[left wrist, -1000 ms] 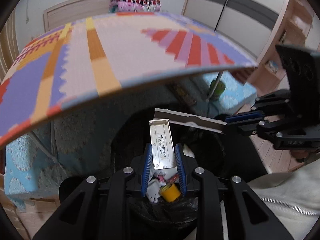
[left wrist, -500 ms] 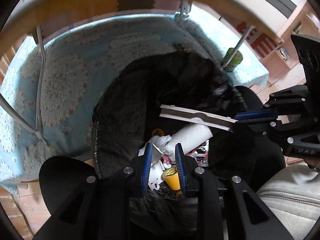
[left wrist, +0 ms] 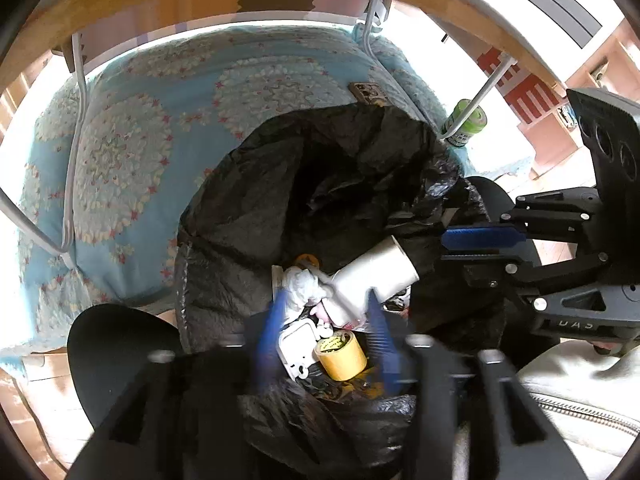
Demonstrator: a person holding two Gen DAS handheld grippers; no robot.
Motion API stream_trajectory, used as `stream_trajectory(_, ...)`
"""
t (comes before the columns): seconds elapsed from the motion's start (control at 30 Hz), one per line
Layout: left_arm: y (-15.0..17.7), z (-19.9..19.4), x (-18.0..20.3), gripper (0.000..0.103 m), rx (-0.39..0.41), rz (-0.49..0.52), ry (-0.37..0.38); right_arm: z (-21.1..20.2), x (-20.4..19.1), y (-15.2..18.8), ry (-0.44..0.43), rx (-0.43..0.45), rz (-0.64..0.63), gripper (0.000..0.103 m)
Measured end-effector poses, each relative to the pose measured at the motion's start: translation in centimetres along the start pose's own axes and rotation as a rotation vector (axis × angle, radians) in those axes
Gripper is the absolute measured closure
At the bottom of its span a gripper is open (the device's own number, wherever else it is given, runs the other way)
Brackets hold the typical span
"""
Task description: Collect trash
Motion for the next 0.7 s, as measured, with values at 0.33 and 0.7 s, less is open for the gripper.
stream_trajectory(0.33, -0.1, -4.5, 1.5, 0.051, 0.085, 0.039, 0.013, -3.6, -1.4, 0.0, 0.01, 0.055, -0.026, 0.057)
stream_trajectory(0.7, 0.7, -10.0, 3.2, 0.035, 0.161, 0.076, 0.021, -8.3, -3.4, 0.9, -0.011, 0.096, -0.06, 0.034)
Point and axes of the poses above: each gripper's, at about its wrist camera, not at the fingertips, and z roughly the way its jaws point, x to its right, y to its underside, the point moved 1 cm from there along z, roughly the way its jaws point
